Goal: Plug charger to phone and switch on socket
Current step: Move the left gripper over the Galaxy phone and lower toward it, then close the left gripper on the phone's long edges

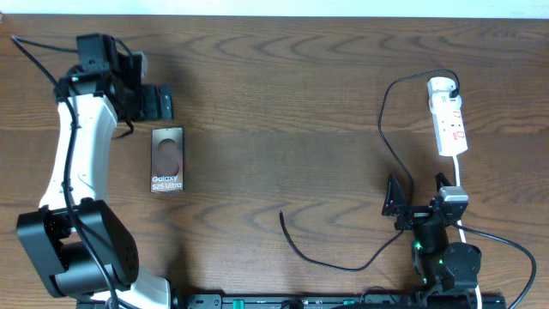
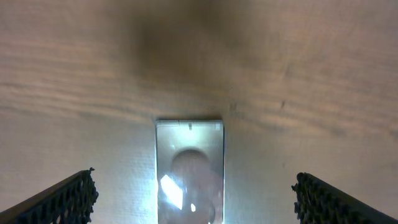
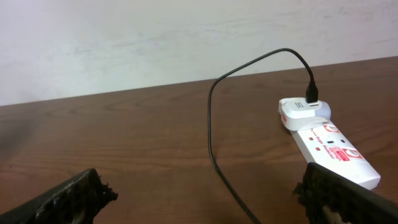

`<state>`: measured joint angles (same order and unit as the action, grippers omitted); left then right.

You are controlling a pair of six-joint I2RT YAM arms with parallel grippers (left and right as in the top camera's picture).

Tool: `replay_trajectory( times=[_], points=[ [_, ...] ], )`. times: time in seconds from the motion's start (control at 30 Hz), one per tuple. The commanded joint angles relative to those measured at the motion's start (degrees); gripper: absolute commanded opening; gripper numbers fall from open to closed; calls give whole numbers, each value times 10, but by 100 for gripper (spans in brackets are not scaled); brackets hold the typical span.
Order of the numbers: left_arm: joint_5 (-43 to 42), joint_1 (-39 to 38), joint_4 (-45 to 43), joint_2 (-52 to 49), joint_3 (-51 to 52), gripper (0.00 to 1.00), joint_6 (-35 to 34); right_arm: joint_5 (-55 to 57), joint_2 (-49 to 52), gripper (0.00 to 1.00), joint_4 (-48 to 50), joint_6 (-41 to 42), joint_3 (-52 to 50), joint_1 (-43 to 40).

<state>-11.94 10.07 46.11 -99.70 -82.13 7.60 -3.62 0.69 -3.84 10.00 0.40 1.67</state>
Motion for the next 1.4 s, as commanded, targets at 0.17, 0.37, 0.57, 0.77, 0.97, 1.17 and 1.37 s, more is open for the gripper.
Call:
replay_trajectory(
  times=[0.17, 0.37, 0.57, 0.77, 0.97, 1.17, 1.37],
  points=[
    [-2, 2, 1, -8, 59, 99, 5, 2, -3, 99, -2, -2, -1, -5],
    [15, 2, 1, -57, 60, 99, 5, 2, -3, 99, -2, -2, -1, -5],
    [15, 1, 1, -117, 60, 99, 5, 2, -3, 99, -2, -2, -1, -5],
    [25, 1, -1, -127, 60, 99, 5, 3, -3, 99, -2, -2, -1, -5],
    [26, 1, 3, -128, 60, 99, 5, 3, -3, 99, -2, -2, -1, -5],
    [26, 1, 4, -128, 61, 99, 5, 2, -3, 99, -2, -2, -1, -5],
    [26, 1, 4, -128, 63, 99, 6, 2, -3, 99, -2, -2, -1, -5]
  ],
)
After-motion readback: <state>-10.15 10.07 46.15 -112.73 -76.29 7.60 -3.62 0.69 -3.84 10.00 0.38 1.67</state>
